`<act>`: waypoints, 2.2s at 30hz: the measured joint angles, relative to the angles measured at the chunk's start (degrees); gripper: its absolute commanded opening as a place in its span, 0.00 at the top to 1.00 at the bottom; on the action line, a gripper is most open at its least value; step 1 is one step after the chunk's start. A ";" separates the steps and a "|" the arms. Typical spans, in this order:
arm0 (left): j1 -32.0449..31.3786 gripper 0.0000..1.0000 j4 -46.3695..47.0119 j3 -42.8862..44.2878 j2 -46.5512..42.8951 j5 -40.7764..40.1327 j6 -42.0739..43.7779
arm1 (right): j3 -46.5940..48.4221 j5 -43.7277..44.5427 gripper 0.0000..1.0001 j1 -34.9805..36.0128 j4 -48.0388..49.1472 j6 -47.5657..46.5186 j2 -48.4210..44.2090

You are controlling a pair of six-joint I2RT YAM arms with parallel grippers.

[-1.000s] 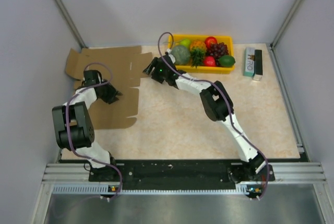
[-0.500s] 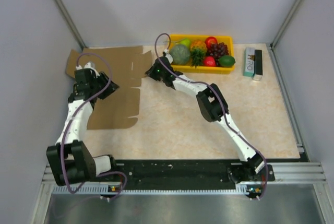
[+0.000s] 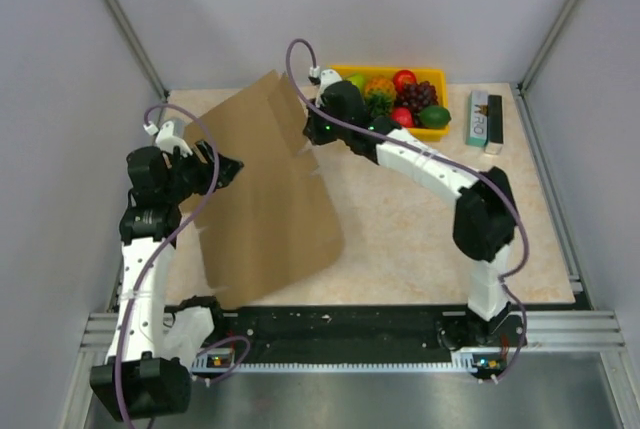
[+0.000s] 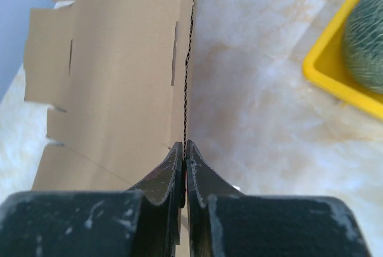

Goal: Fold the paper box

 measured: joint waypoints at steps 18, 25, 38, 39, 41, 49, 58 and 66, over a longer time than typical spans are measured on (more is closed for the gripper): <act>-0.66 0.34 4.57 27.87 23.76 22.69 12.72 | -37.22 -10.34 1.00 -5.49 -2.12 -27.80 -49.88; -6.95 0.37 -4.72 42.34 41.68 32.48 26.91 | -42.73 -16.90 1.00 -9.99 -0.90 -28.22 -59.58; -10.34 0.79 -6.82 31.02 39.26 39.76 34.67 | -46.31 -21.33 1.00 -15.87 1.25 -25.46 -64.81; -10.67 0.83 -6.75 30.71 39.15 39.41 34.69 | -46.40 -21.33 1.00 -15.93 1.36 -25.16 -65.09; -11.67 0.88 -6.58 29.99 38.58 37.99 34.62 | -46.51 -21.27 1.00 -15.96 1.55 -24.63 -65.55; -14.91 1.00 -1.53 26.03 27.96 30.84 33.48 | -39.56 -11.91 0.05 -16.00 -8.87 -18.12 -63.45; -18.88 1.00 -9.51 45.75 26.16 27.19 39.06 | -10.10 -9.79 0.03 -16.04 -25.99 -21.31 -54.16; -22.58 1.00 -17.62 47.74 26.86 23.23 43.19 | 4.83 -15.39 0.09 -13.46 -25.83 -33.11 -48.33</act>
